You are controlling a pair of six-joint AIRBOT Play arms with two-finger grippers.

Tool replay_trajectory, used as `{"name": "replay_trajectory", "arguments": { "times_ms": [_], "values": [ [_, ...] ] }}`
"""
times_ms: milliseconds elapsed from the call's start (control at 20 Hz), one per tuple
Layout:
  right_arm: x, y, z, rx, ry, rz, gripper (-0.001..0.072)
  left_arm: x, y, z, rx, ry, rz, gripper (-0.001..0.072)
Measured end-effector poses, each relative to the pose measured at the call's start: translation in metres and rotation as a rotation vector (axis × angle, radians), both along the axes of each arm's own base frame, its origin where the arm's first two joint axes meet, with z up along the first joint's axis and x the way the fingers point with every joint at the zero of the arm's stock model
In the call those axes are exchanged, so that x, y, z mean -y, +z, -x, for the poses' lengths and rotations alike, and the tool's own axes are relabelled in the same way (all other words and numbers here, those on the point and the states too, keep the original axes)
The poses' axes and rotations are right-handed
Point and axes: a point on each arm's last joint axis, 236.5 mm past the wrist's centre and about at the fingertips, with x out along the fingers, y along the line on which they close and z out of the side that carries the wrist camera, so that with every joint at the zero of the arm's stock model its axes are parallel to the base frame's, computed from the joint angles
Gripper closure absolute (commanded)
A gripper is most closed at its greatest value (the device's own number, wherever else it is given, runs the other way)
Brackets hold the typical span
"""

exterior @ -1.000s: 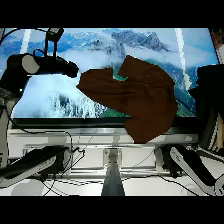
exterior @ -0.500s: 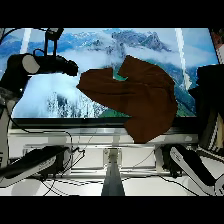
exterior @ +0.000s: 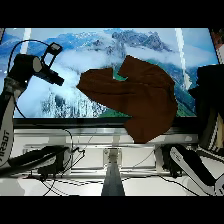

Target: Fold the clothes and pants, and hang the long-sleeved shirts on hangers.

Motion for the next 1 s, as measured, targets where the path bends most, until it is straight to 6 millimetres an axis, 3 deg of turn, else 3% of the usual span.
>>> {"name": "replay_trajectory", "arguments": {
  "times_ms": [100, 150, 200, 250, 300, 400, 600, 900, 950, 1000],
  "values": [
    [0.0, 0.0, 0.0, 0.001, 0.0, 0.0, 0.0693, 0.002, -0.018, 0.013, -0.096, 0.047, 0.121, 0.0695],
    [0.0, 0.0, 0.0, 0.002, 0.001, -0.001, 0.0693, 0.007, -0.025, 0.018, -0.135, 0.072, 0.202, 0.0647],
    [0.0, 0.0, -0.001, 0.001, 0.001, -0.001, 0.0693, 0.014, -0.031, 0.02, -0.166, 0.102, 0.294, 0.0343],
    [0.0, 0.0, -0.001, 0.001, 0.001, -0.001, 0.0693, 0.02, -0.034, 0.019, -0.185, 0.137, 0.379, 0.0095],
    [0.0, 0.0, -0.001, 0.003, 0.001, 0.0, 0.0693, 0.027, -0.038, 0.017, -0.202, 0.173, 0.466, 0.0125],
    [0.0, 0.001, -0.002, 0.007, 0.001, 0.0, 0.0693, 0.041, -0.044, 0.01, -0.231, 0.234, 0.614, 0.0262],
    [-0.001, 0.001, -0.002, 0.009, 0.003, -0.002, 0.0693, 0.061, -0.069, 0.001, -0.295, 0.308, 0.762, 0.0294],
    [-0.013, 0.001, -0.004, 0.016, 0.035, -0.043, 0.0693, 0.077, -0.095, -0.017, -0.29, 0.368, 0.827, 0.0313],
    [-0.015, 0.001, -0.004, 0.017, 0.042, -0.051, 0.0693, 0.077, -0.097, -0.021, -0.275, 0.374, 0.824, 0.0437],
    [-0.017, 0.002, -0.005, 0.019, 0.046, -0.057, 0.0693, 0.077, -0.1, -0.025, -0.259, 0.379, 0.817, 0.0495]
  ]
}}
